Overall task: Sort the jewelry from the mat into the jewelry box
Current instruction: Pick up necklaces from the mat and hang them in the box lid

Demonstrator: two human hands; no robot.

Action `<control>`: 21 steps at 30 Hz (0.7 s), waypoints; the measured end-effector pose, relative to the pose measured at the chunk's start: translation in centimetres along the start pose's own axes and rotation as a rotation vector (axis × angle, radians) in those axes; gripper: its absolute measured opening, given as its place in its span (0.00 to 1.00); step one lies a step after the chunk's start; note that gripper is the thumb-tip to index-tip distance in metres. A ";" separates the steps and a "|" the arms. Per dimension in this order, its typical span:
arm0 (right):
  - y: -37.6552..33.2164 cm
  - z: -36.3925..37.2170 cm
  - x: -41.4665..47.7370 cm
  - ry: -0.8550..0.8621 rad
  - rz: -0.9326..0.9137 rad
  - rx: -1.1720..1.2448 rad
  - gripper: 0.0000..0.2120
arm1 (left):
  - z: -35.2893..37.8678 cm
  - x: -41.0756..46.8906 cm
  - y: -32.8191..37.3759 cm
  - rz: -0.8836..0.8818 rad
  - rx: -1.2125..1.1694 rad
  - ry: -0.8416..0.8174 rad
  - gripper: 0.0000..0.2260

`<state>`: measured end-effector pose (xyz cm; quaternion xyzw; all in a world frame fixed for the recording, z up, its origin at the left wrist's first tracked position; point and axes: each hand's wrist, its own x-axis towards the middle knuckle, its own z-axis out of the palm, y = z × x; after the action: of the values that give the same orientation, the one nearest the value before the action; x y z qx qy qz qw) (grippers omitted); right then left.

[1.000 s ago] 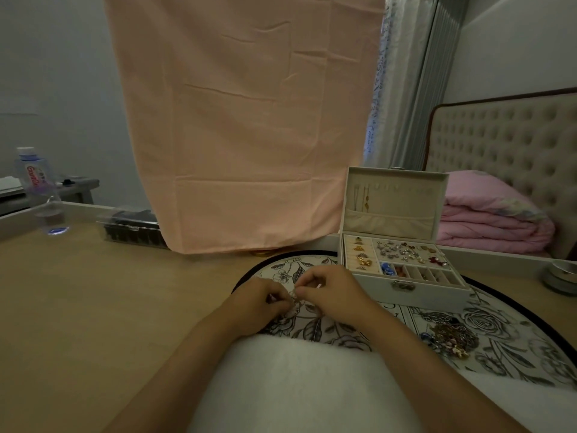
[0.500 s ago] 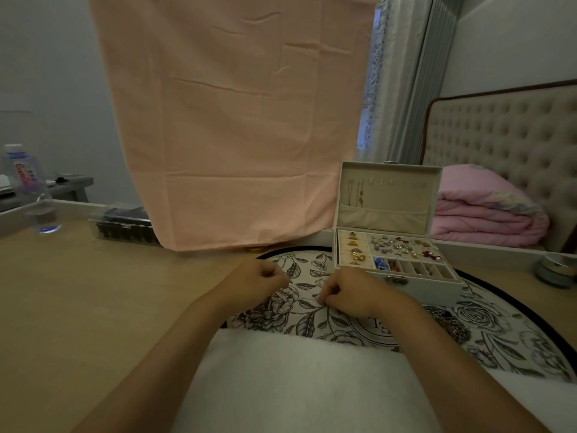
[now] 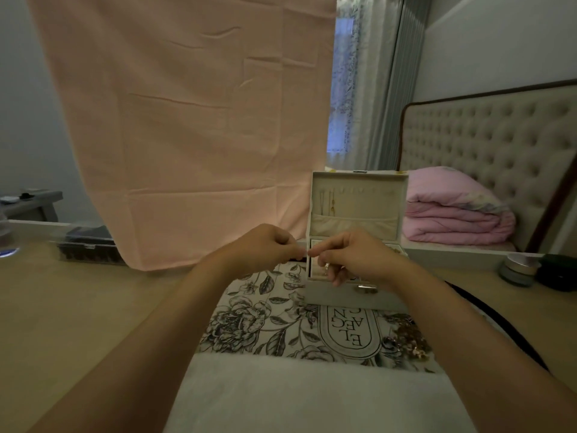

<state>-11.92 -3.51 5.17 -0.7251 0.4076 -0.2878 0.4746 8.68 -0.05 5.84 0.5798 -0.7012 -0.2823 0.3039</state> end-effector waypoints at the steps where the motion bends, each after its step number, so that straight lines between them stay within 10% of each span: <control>1: -0.1 -0.9 0.3 0.033 0.003 -0.032 0.10 | -0.2 0.4 0.5 -0.006 -0.002 -0.013 0.15; 12: 0.2 -9.8 4.1 0.303 0.044 -0.168 0.14 | 0.3 7.7 4.4 0.102 -0.423 0.132 0.11; 21: -0.1 -11.9 7.5 0.046 0.066 0.477 0.14 | 1.2 15.6 8.7 0.060 -0.583 0.039 0.07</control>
<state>-17.69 -15.41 10.08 -0.5719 0.3624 -0.3768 0.6322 -0.07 -13.87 13.09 0.4522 -0.6015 -0.4517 0.4793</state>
